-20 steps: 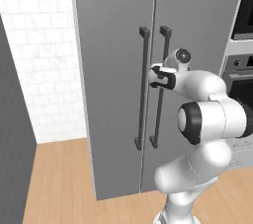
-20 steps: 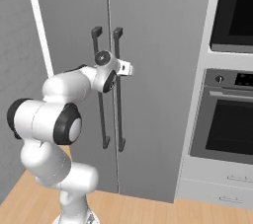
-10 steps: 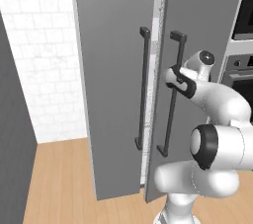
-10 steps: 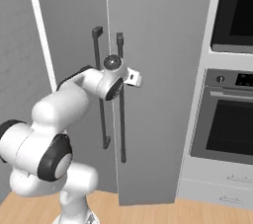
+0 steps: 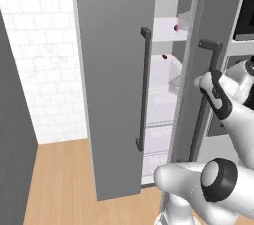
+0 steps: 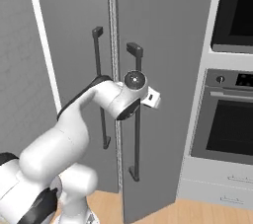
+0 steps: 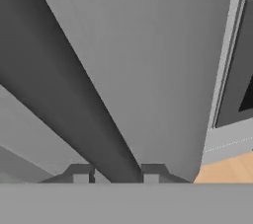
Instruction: Take the strawberry from the fridge and place it on top of the pancake, located on the dining counter.
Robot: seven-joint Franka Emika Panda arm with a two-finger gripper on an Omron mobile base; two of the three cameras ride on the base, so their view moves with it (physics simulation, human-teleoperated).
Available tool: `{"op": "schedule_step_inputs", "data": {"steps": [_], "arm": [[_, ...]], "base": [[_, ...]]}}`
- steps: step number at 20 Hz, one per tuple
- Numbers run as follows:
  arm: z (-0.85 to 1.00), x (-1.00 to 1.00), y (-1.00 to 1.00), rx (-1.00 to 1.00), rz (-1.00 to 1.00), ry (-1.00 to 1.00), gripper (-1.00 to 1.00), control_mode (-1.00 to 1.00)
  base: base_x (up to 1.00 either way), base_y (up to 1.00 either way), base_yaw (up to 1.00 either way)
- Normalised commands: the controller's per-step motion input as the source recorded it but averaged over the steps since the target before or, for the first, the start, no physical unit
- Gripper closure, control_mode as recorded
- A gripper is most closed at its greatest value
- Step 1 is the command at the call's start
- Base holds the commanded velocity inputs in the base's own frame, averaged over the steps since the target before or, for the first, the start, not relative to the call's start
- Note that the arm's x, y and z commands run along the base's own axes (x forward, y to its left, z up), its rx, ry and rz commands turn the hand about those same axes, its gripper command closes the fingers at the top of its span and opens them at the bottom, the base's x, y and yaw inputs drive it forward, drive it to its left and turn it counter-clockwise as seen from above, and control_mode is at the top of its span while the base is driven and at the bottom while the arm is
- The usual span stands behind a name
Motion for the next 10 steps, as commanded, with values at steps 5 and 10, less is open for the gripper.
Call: {"op": "schedule_step_inputs", "data": {"steps": [5,10], "arm": [[0.25,-1.0,-0.65,0.1,-0.03,0.0,-1.0,-1.0],[0.62,-1.0,0.42,-0.12,-0.02,0.0,-1.0,-1.0]], "base": [[0.0,0.0,0.0],[0.0,0.0,0.0]]}}
